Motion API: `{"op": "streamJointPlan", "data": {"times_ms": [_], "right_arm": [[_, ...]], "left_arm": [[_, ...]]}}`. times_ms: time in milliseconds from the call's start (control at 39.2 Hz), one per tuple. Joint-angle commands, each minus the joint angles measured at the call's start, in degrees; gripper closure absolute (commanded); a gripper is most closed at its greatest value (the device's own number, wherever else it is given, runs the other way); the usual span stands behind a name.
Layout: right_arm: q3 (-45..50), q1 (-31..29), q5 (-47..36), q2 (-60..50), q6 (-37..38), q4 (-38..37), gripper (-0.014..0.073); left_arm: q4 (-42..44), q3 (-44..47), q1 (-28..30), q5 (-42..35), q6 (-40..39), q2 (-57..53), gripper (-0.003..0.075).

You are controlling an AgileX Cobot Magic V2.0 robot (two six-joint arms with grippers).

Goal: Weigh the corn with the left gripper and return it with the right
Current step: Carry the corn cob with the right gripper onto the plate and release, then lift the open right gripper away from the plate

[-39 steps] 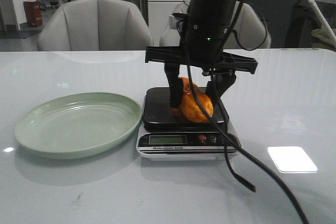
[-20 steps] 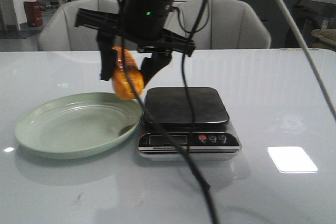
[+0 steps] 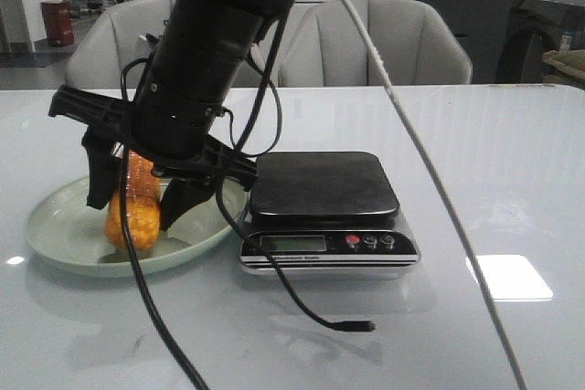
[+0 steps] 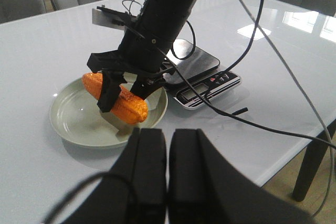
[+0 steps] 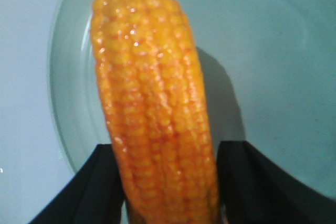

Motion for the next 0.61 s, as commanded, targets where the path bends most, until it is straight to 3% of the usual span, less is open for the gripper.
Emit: {"op": "streamJointPlan", "data": {"times_ms": [0,204,586], "right_arm": [[-1.98,-0.20,-3.06,-3.65,-0.16,2.39,0.0053],[-4.53,-2.42,0.21,-4.24,-1.41,1.83,0.0018],[-5.88,-8.51,13.03,-11.47,-15.94,0.80,0.0021]], "left_arm": [[-0.20,-1.34,0.00,-4.27,0.10,-1.13,0.0598],[-0.20,-1.34,0.00,-4.27,0.10,-1.13,0.0598],[-0.20,-1.34,0.00,-4.27,0.10,-1.13,0.0598]]}}
